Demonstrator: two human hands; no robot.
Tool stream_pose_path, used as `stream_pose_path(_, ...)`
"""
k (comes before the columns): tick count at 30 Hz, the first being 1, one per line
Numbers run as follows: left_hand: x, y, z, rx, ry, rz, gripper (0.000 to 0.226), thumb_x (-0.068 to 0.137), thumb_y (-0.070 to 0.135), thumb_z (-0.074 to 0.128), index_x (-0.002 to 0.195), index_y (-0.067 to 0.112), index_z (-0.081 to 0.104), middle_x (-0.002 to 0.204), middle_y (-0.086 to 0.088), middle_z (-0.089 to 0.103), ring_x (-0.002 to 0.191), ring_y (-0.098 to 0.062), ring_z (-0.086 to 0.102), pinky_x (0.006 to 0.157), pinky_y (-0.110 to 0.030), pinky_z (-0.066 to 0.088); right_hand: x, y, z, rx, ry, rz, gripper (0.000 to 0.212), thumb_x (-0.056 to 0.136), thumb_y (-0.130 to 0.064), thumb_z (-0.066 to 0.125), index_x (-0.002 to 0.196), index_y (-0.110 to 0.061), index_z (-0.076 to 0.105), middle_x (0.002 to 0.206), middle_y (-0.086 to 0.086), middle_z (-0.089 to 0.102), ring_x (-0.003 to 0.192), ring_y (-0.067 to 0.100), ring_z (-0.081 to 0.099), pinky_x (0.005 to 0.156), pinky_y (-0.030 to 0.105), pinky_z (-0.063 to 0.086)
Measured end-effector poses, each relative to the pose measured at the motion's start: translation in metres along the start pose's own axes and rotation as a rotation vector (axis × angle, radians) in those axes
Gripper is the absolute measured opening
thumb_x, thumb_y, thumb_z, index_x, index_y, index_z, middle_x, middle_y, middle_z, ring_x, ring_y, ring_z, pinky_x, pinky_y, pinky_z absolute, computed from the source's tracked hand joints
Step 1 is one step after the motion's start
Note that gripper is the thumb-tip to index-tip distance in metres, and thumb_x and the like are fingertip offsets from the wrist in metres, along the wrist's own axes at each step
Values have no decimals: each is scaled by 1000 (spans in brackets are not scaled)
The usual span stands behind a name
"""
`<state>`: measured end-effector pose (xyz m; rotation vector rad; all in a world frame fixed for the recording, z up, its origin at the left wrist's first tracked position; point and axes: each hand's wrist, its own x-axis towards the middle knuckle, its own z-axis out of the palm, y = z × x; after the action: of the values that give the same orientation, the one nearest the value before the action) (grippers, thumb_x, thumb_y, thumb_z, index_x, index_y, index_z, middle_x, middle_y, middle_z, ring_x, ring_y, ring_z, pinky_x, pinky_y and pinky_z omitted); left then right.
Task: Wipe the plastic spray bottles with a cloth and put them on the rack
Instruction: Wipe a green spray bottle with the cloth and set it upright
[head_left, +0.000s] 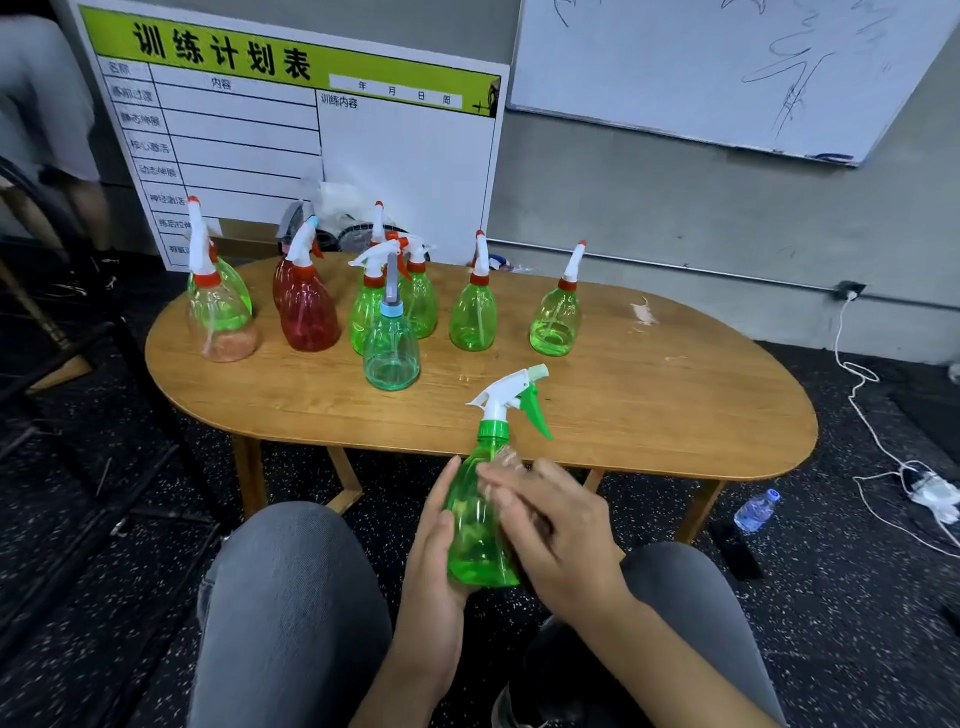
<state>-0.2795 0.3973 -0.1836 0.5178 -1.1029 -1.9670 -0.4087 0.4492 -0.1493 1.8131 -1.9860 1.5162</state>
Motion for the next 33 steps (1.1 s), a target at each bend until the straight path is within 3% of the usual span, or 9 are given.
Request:
stream_pose_path(4,-1,1,1,-63,6,-11,53,100,33,41,152,32,51,137,-13,71,126,-31,69,95,-32,60,-21,-5,-6,-195,-184,-413,20,99,-24,68,116,-22,79,87,-8,49,68,9,50,63,14,41)
stream_pose_path(7,-1,4,4,-71,0,-13,53,99,32,42,151,29,52,136,-16,71,124,-32,70,94,-31,60,-21,-3,-13,-273,-211,-524,20,98,-24,68,115,-23,80,82,-4,50,68,12,50,63,16,40)
stream_pose_path(10,0,4,5,-56,25,-9,50,101,32,44,150,28,53,139,-12,71,128,-27,68,95,-31,60,-4,-4,-14,-249,-123,-346,25,104,-31,60,121,-25,78,85,-11,48,68,2,46,68,9,31)
stream_pose_path(15,1,5,2,-2,22,-18,46,106,36,51,152,34,51,145,1,67,133,-24,65,99,-44,58,25,-11,-1,-228,30,18,32,106,-42,50,123,-33,75,86,-21,55,67,1,57,58,21,47)
stream_pose_path(18,2,2,0,0,17,-8,50,104,34,43,154,31,49,147,0,66,135,-24,64,100,-41,59,24,-16,2,-323,-33,-73,30,103,-41,54,119,-33,77,86,-15,53,67,5,57,55,25,48)
stream_pose_path(22,-2,0,1,-87,2,-39,54,101,31,38,154,25,49,140,-9,70,127,-24,69,91,-29,61,0,-14,-5,-318,-184,-407,23,98,-29,65,116,-27,79,86,-9,49,69,9,51,58,24,45)
stream_pose_path(26,-2,4,2,-117,-12,-48,49,104,31,41,152,28,53,139,-18,69,118,-31,72,90,-32,61,-23,-6,-13,-368,-286,-607,21,94,-26,70,114,-26,79,83,-5,50,68,14,50,50,30,45)
stream_pose_path(29,-2,5,3,-64,-11,-28,48,104,31,49,151,26,52,139,-15,70,125,-29,69,94,-30,59,-14,-7,-14,-359,-189,-533,24,99,-28,66,120,-27,79,89,-8,48,70,11,52,58,22,44)
stream_pose_path(33,-1,3,2,34,-15,-8,51,101,31,49,152,28,51,148,1,65,136,-21,63,106,-42,54,19,-12,-11,-339,-35,-166,29,104,-38,54,121,-31,77,90,-13,57,66,5,57,57,20,44)
